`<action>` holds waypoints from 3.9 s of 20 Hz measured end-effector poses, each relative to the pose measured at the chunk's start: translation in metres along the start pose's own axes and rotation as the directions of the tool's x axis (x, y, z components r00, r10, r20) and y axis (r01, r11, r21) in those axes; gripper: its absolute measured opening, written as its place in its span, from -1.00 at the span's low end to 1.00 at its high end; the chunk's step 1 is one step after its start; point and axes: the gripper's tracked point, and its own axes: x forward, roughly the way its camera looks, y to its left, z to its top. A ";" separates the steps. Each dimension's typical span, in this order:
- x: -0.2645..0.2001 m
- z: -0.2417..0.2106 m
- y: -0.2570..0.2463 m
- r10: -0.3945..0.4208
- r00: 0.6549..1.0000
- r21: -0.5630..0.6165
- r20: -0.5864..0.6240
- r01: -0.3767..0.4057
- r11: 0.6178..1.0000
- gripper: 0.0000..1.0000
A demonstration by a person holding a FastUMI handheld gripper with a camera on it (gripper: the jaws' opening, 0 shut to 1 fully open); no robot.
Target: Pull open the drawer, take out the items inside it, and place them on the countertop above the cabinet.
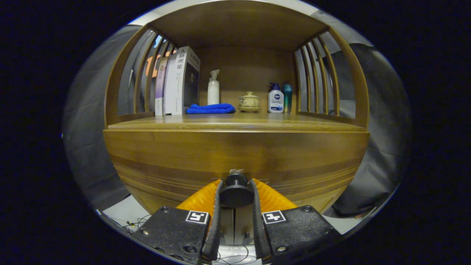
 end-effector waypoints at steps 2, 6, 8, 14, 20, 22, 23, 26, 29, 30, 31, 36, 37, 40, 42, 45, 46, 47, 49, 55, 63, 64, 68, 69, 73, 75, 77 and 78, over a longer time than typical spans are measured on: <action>-0.002 -0.001 0.000 -0.001 1.000 -0.002 -0.005 0.001 1.000 -0.21; -0.022 -0.007 0.002 0.016 1.000 0.005 -0.014 -0.016 1.000 -0.23; -0.032 -0.010 0.002 0.020 1.000 0.000 -0.011 -0.020 1.000 -0.23; -0.072 -0.022 0.005 0.038 0.999 -0.015 -0.011 -0.038 0.999 -0.23; -0.105 -0.032 0.007 0.045 0.999 -0.002 -0.014 -0.045 0.999 -0.23; -0.117 -0.035 0.007 0.046 0.999 -0.001 -0.013 -0.046 0.999 -0.23; -0.121 -0.037 0.007 0.045 0.999 0.000 -0.012 -0.045 0.999 -0.24; -0.135 -0.041 0.006 0.043 0.999 -0.008 -0.010 -0.043 0.999 -0.24; -0.147 -0.047 0.007 0.051 0.999 -0.008 -0.017 -0.051 0.999 -0.24; -0.151 -0.049 0.008 0.053 0.998 -0.007 -0.020 -0.053 0.999 -0.24; -0.154 -0.052 0.008 0.056 0.998 -0.007 -0.025 -0.056 0.998 -0.24; -0.165 -0.059 0.010 0.063 0.998 -0.007 -0.026 -0.064 0.998 -0.24; -0.166 -0.059 0.011 0.063 0.998 -0.009 -0.026 -0.063 0.998 -0.23; -0.167 -0.059 0.011 0.050 0.999 -0.020 -0.014 -0.050 0.999 -0.23; -0.167 -0.060 0.010 0.044 0.999 -0.046 -0.013 -0.044 0.998 -0.23; -0.173 -0.065 0.005 0.041 0.999 -0.033 -0.028 -0.042 0.999 0.32; -0.177 -0.066 0.003 0.043 0.999 -0.026 -0.030 -0.044 0.999 0.51; -0.183 -0.063 -0.003 0.034 0.999 -0.020 -0.032 -0.034 0.999 0.70; -0.191 -0.052 -0.015 0.031 0.999 0.012 -0.009 -0.031 0.999 1.00; -0.226 0.034 -0.034 0.055 0.993 0.079 0.100 -0.063 0.995 1.00; -0.176 0.142 -0.044 0.069 0.997 0.092 0.020 -0.071 0.993 1.00; -0.163 0.150 -0.039 0.079 0.997 0.077 -0.016 -0.078 0.994 1.00; -0.112 0.153 -0.017 0.056 0.979 -0.008 -0.197 -0.059 0.998 1.00; -0.096 0.145 -0.014 0.053 0.972 -0.043 -0.227 -0.065 0.997 1.00; -0.065 0.101 0.018 0.109 0.878 -0.006 -0.466 -0.126 0.992 1.00; -0.063 0.083 0.020 0.125 0.817 0.024 -0.563 -0.135 0.991 0.99; -0.063 0.067 0.017 0.120 0.759 0.037 -0.639 -0.126 0.991 0.96; -0.061 0.059 0.016 0.123 0.735 0.053 -0.666 -0.118 0.992 0.92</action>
